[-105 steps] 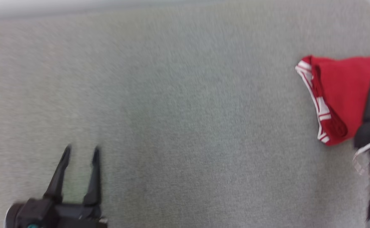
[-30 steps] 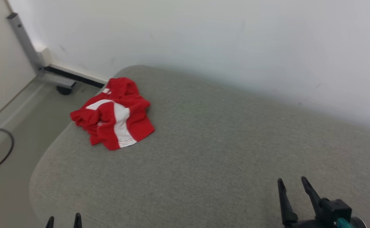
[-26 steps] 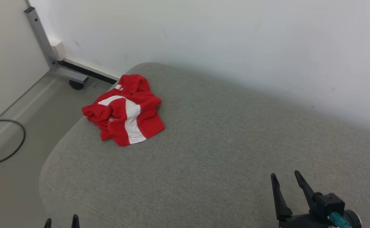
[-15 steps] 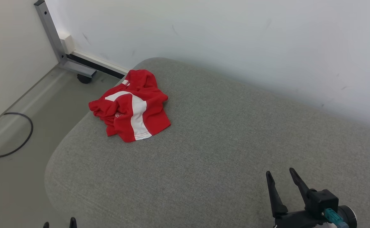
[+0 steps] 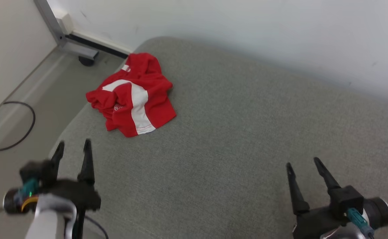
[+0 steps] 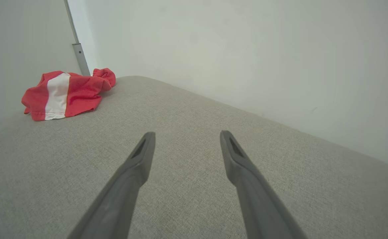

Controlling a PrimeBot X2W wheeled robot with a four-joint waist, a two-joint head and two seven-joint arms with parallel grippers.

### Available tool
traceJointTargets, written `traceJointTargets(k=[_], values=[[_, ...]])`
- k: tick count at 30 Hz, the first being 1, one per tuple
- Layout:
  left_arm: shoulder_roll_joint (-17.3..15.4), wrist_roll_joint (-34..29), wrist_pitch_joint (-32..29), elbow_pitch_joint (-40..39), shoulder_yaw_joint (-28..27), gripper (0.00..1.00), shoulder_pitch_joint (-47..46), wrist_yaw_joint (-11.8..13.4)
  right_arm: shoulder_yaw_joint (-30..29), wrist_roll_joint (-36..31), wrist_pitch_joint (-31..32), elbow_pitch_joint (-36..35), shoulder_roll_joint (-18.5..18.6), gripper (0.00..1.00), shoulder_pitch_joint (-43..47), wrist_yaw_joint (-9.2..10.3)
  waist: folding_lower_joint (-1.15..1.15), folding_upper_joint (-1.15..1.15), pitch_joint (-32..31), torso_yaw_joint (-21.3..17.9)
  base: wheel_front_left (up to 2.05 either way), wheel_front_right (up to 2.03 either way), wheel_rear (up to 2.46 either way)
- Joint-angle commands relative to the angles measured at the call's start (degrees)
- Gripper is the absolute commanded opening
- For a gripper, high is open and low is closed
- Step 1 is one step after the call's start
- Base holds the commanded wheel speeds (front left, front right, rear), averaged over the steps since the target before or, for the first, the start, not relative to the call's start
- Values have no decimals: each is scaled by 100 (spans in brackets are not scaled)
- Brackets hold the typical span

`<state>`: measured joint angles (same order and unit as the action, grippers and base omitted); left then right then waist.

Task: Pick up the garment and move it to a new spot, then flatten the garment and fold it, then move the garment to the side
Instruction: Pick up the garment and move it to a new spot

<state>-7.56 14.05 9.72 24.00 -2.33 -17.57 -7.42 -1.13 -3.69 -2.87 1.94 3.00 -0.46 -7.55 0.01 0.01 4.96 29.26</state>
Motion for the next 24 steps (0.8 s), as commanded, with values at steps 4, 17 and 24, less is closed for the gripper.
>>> traceJointTargets(k=[4, 17, 24], values=[[-244, 613, -475, 857, 127, 100, -1252, 3, 212, -219, 487, -816, 366, 100, -67, 14, -1, -1, 1265, -749, 0, 0, 0], [-639, 1610, -1200, 2799, 105, 100, -3095, 40, 3, -123, 1158, -2427, 862, 100, 340, 14, -1, -1, 2538, -1438, 0, 0, 0], [-868, 1520, -1016, 3467, 90, 100, -3471, 271, 116, -104, 1179, -2567, 849, 100, 302, 14, -1, -1, 2662, -1638, 0, 0, 0]])
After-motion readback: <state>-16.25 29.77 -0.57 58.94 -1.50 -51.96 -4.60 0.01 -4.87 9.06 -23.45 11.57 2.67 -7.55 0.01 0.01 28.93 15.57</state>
